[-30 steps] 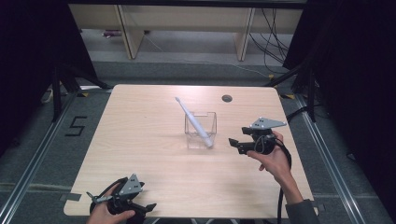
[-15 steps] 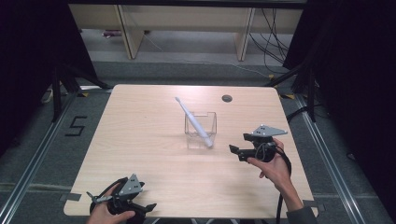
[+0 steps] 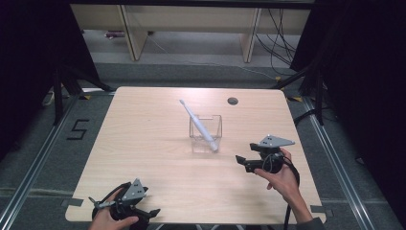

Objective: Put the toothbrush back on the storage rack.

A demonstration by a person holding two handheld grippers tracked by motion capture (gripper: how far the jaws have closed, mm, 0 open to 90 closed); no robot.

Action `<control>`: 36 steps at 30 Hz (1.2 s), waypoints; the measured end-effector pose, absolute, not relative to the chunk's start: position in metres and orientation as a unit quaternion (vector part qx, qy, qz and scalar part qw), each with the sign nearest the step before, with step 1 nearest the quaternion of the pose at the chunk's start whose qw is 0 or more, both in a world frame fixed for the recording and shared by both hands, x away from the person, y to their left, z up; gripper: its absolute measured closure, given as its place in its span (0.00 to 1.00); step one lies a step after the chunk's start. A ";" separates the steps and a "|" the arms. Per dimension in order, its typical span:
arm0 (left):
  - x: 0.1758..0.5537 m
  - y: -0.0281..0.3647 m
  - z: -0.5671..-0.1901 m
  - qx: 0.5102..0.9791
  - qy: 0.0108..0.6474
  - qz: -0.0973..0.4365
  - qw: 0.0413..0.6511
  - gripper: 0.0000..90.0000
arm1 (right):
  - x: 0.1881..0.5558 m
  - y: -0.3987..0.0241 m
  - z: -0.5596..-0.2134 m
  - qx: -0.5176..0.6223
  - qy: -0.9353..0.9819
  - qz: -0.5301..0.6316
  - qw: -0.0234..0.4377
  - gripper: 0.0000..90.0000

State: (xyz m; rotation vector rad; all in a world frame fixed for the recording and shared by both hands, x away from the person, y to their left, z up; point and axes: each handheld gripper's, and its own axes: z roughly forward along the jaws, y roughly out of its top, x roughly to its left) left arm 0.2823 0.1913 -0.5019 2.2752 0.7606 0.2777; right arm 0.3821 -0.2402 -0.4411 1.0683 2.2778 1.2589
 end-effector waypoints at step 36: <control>0.282 0.192 -0.501 0.881 0.296 0.109 0.353 0.16 | 0.356 -0.247 -0.473 0.387 0.820 0.396 0.144 0.27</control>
